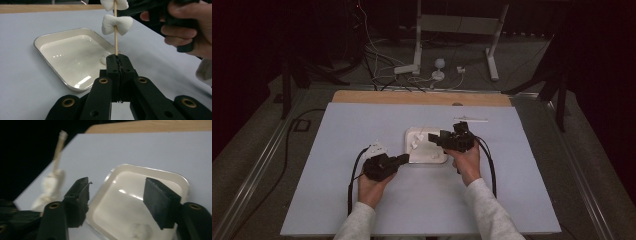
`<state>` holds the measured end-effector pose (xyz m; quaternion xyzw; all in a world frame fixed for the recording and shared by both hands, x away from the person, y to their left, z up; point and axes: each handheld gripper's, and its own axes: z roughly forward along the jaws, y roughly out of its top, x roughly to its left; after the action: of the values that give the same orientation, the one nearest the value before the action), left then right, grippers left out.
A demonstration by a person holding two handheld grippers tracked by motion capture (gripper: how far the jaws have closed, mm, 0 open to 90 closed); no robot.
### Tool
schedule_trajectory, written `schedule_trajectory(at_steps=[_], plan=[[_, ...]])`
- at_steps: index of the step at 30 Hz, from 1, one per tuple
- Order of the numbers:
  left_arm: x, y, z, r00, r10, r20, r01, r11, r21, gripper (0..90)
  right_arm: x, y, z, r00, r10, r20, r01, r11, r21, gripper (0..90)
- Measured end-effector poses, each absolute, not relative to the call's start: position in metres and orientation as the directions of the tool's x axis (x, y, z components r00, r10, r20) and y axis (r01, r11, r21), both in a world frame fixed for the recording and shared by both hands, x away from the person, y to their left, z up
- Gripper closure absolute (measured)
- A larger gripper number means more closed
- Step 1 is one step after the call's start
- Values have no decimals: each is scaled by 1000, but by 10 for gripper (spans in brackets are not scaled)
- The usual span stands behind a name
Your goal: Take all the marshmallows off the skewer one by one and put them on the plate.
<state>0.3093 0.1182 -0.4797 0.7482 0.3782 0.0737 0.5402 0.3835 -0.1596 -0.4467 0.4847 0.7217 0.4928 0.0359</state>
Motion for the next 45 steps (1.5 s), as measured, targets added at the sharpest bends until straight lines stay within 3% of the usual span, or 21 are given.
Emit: schedule_trajectory(at_steps=[23, 26, 32, 37, 41, 45], plan=[[308, 116, -479, 702, 644, -303, 485, -122, 866, 900, 372, -153, -435, -604, 596, 529, 670, 21, 742, 208], [307, 115, -479, 705, 641, -303, 482, -120, 868, 900, 372, -147, -435, -612, 585, 533, 675, 35, 737, 253], [307, 113, -478, 711, 636, -301, 477, -121, 870, 900, 372, -139, -437, -618, 569, 543, 680, 41, 732, 460], [306, 111, -478, 714, 633, -299, 473, -122, 873, 900, 374, -134, -441, -606, 543, 581, 714, 48, 699, 560], [305, 110, -478, 721, 626, -297, 470, -126, 874, 900, 374, -132, -441, -593, 530, 607, 727, 28, 686, 724], [305, 109, -479, 725, 620, -300, 468, -124, 875, 900, 373, -132, -439, -596, 527, 606, 722, 22, 692, 767]])
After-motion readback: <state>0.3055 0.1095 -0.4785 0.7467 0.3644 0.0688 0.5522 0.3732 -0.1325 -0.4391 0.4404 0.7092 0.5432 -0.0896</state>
